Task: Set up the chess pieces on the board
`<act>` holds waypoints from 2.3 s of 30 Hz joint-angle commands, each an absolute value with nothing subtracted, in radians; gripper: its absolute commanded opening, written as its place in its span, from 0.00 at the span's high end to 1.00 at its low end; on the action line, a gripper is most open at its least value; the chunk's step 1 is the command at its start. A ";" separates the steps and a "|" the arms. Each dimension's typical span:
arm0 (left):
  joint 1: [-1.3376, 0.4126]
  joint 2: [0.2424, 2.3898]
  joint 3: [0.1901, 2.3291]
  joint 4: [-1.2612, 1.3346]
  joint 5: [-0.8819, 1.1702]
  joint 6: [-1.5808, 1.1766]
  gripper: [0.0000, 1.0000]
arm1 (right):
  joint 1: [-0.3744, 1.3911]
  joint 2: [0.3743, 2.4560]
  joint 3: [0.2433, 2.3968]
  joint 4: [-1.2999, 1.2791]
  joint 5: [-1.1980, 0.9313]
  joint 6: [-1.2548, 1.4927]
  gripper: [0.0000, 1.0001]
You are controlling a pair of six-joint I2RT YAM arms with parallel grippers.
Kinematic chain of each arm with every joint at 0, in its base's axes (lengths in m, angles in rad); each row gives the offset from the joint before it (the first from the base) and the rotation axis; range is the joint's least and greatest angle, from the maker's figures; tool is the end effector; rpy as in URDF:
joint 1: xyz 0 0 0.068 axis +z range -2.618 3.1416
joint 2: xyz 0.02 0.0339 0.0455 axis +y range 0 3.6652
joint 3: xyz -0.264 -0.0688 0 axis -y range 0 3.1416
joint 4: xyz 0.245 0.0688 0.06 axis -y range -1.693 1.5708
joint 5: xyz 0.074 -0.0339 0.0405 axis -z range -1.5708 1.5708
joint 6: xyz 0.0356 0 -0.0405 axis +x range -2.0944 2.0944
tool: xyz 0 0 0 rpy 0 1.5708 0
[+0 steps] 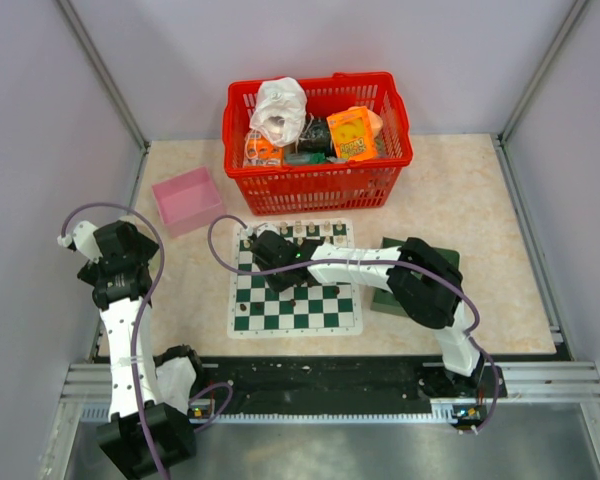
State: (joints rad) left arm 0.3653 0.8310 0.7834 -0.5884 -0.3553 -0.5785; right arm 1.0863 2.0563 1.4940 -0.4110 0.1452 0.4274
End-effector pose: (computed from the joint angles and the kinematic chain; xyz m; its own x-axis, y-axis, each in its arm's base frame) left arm 0.1600 0.0744 0.2930 -0.1385 -0.6018 -0.7866 -0.8026 0.5335 -0.2669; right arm 0.2113 0.3904 0.1768 -0.6977 -0.4449 -0.5615 -0.6027 0.7882 0.1243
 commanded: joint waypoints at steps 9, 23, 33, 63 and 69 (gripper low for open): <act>0.371 0.816 0.781 -0.565 -0.353 -0.586 0.01 | 1.092 2.052 1.539 -0.373 0.161 0.422 0.75; 0.371 0.821 0.782 -0.565 -0.353 -0.586 0.01 | 1.108 2.002 1.517 -0.367 0.166 0.402 0.87; 0.370 0.827 0.788 -0.565 -0.357 -0.583 0.01 | 1.163 1.930 1.460 -0.365 0.160 0.423 0.88; 0.373 0.825 0.782 -0.563 -0.353 -0.583 0.01 | 1.206 1.980 1.411 -0.361 0.170 0.457 0.87; 0.371 0.824 0.779 -0.561 -0.350 -0.584 0.01 | 1.207 1.994 1.408 -0.353 0.187 0.459 0.87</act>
